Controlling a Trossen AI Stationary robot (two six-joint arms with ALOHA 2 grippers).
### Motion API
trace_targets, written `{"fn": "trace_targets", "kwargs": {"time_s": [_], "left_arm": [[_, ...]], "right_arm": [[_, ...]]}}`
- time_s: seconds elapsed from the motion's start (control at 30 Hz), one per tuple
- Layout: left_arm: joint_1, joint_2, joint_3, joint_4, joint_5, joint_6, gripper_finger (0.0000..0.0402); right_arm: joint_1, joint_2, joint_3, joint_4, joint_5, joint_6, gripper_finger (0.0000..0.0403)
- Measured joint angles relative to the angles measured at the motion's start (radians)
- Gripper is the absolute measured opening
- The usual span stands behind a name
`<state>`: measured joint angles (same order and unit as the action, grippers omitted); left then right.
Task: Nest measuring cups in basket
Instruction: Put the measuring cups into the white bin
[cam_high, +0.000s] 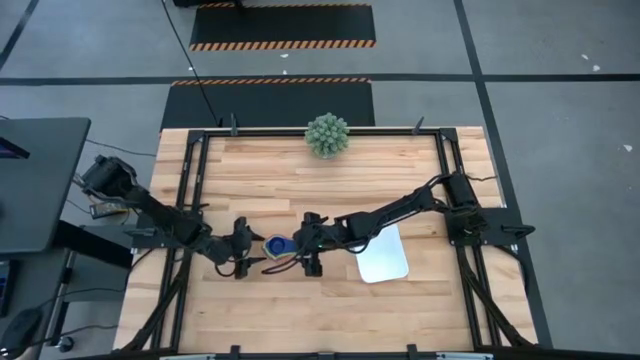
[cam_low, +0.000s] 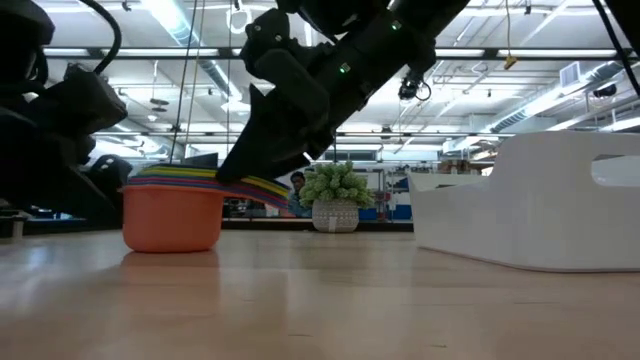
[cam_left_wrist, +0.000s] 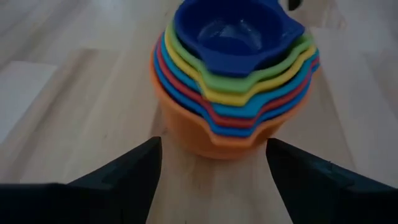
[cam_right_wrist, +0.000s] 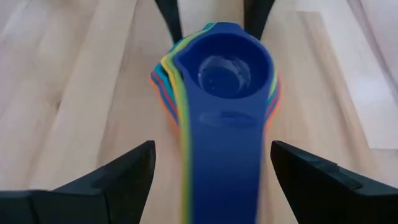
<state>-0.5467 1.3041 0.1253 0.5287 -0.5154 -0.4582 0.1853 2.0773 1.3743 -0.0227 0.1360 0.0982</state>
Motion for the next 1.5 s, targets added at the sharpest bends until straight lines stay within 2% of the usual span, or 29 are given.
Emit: {"fn": "trace_targets", "kwargs": {"time_s": [0.47, 0.67, 0.9, 1.1, 1.3, 1.5], "left_arm": [[0.092, 0.13, 0.0, 0.18, 0.084, 0.078, 0.0295], [0.112, 0.143, 0.0, 0.13, 0.097, 0.077, 0.0295], [0.112, 0.14, 0.0, 0.111, 0.119, 0.091, 0.0295], [0.111, 0.093, 0.002, 0.044, 0.14, 0.103, 0.0295], [0.11, 0.022, 0.0, -0.017, 0.251, 0.101, 0.0295], [0.11, -0.082, -0.001, -0.131, 0.23, 0.085, 0.0295]], "right_arm": [[-0.004, -0.002, 0.0, -0.1, -0.008, 0.012, 0.0318], [-0.011, -0.002, 0.0, -0.095, -0.02, 0.007, 0.0313], [-0.029, -0.002, 0.005, -0.078, -0.046, 0.006, 0.0287], [-0.021, -0.001, 0.066, -0.098, -0.008, -0.022, 0.0285], [-0.021, -0.001, 0.117, -0.215, -0.007, -0.019, 0.0295], [-0.022, -0.001, 0.132, -0.243, -0.027, -0.012, 0.0298]]}}
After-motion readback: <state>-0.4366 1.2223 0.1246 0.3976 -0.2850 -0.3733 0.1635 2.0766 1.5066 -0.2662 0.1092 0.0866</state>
